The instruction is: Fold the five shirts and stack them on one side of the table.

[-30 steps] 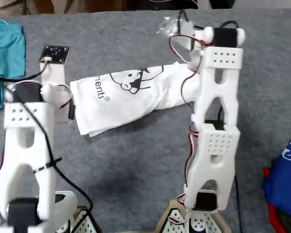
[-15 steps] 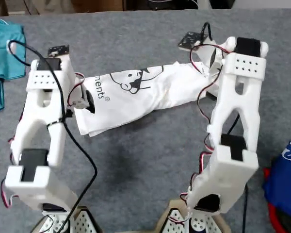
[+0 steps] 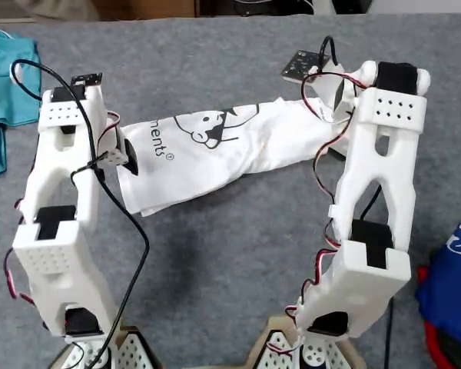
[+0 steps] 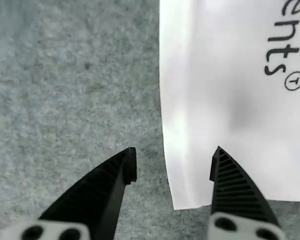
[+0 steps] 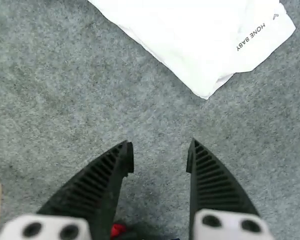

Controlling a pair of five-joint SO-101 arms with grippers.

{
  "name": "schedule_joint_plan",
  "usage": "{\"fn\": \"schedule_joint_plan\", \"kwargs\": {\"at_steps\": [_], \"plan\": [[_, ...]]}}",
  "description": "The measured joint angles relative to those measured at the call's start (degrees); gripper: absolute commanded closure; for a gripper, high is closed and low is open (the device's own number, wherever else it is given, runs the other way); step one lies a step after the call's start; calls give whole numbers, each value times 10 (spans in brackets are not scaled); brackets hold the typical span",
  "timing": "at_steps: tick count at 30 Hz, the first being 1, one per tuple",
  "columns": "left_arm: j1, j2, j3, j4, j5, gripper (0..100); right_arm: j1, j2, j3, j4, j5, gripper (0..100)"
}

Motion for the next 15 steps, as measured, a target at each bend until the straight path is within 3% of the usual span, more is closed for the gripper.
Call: {"fn": "schedule_joint_plan", "kwargs": {"at_steps": [15], "plan": [[25, 89, -33, -1, 32, 750, 0, 0, 2, -10, 0, 806]]}}
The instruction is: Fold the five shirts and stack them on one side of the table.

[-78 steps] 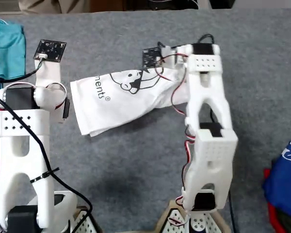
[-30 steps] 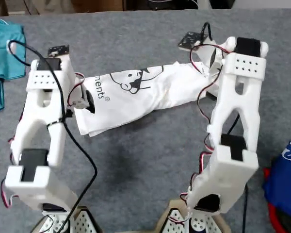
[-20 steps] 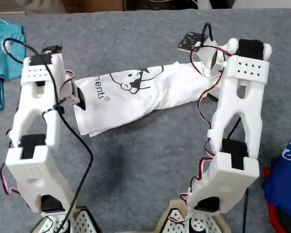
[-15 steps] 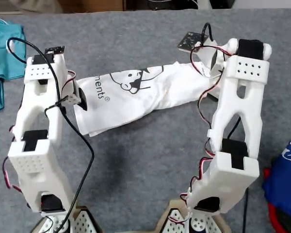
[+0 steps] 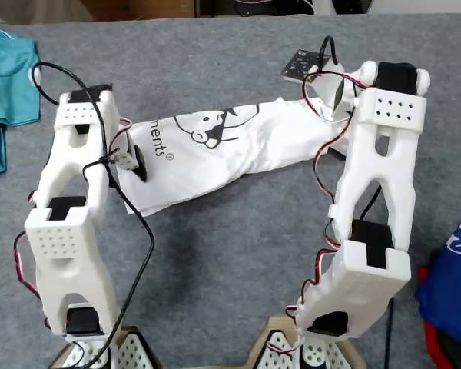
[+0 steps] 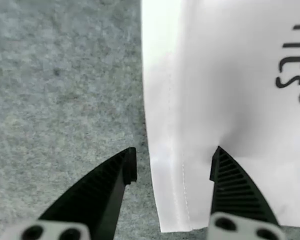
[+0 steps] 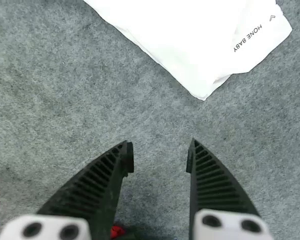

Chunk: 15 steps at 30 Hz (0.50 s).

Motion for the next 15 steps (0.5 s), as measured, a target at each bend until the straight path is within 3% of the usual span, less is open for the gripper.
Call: {"fn": "schedule_joint_plan", "kwargs": {"at_steps": [15], "plan": [[13, 66, -22, 3, 32, 788, 0, 0, 0, 0, 0, 806]]}}
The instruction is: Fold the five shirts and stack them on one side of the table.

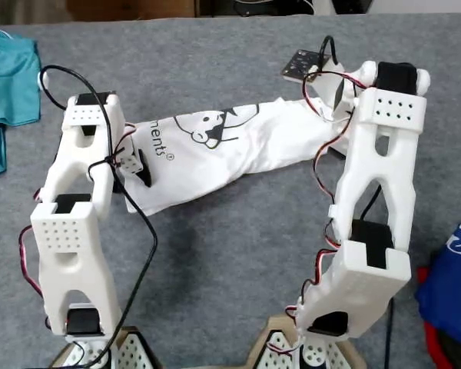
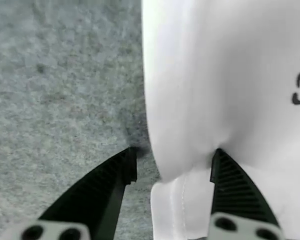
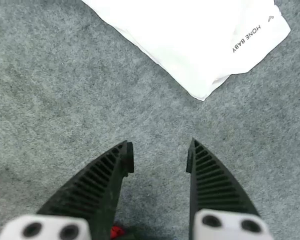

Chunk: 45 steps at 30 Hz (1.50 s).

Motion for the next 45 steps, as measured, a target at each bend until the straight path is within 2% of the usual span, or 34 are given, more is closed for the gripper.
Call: {"fn": "schedule_joint_plan", "kwargs": {"at_steps": [5, 9, 16, 19, 23, 29, 35, 40, 45], "plan": [[37, 7, -4, -4, 0, 982, 0, 0, 0, 0, 0, 806], [76, 10, -4, -6, 0, 979, 0, 0, 0, 0, 0, 806], [76, 12, -4, -6, 0, 981, 0, 0, 0, 0, 0, 806], [55, 19, -35, 13, 1, 981, 0, 0, 0, 0, 0, 806], [-16, 29, -121, 87, -16, 981, 0, 0, 1, -11, -2, 806], [-134, 30, -221, 132, -116, 981, 0, 0, 1, -53, -51, 806], [-198, 30, -236, 133, -162, 981, 0, 0, 2, -121, -107, 806], [-202, 30, -244, 133, -186, 981, 0, 3, 38, -250, -216, 806], [-130, 13, -250, 133, -191, 981, 0, 24, 44, -360, -330, 806]]}}
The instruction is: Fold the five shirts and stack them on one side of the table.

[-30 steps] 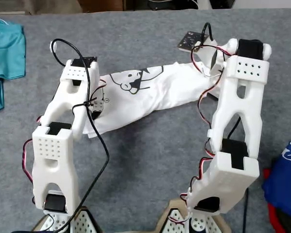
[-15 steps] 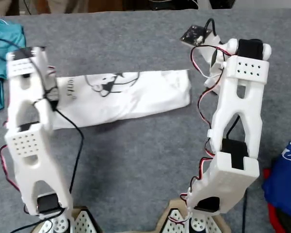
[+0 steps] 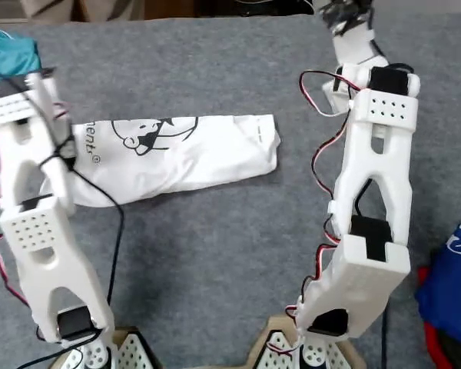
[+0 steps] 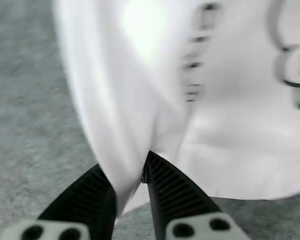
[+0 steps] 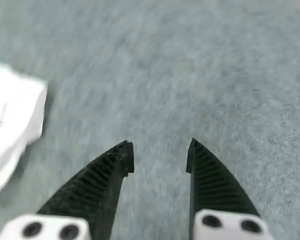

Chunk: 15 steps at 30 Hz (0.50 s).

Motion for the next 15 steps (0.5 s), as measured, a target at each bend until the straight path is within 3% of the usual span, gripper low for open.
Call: {"fn": "schedule_joint_plan", "kwargs": {"at_steps": [8, 15], "plan": [[221, -68, -46, 1, 12, 981, 43, 0, 0, -41, -14, 806], [343, -69, -120, 1, 20, 981, 135, 1, -14, -76, -15, 806]]}}
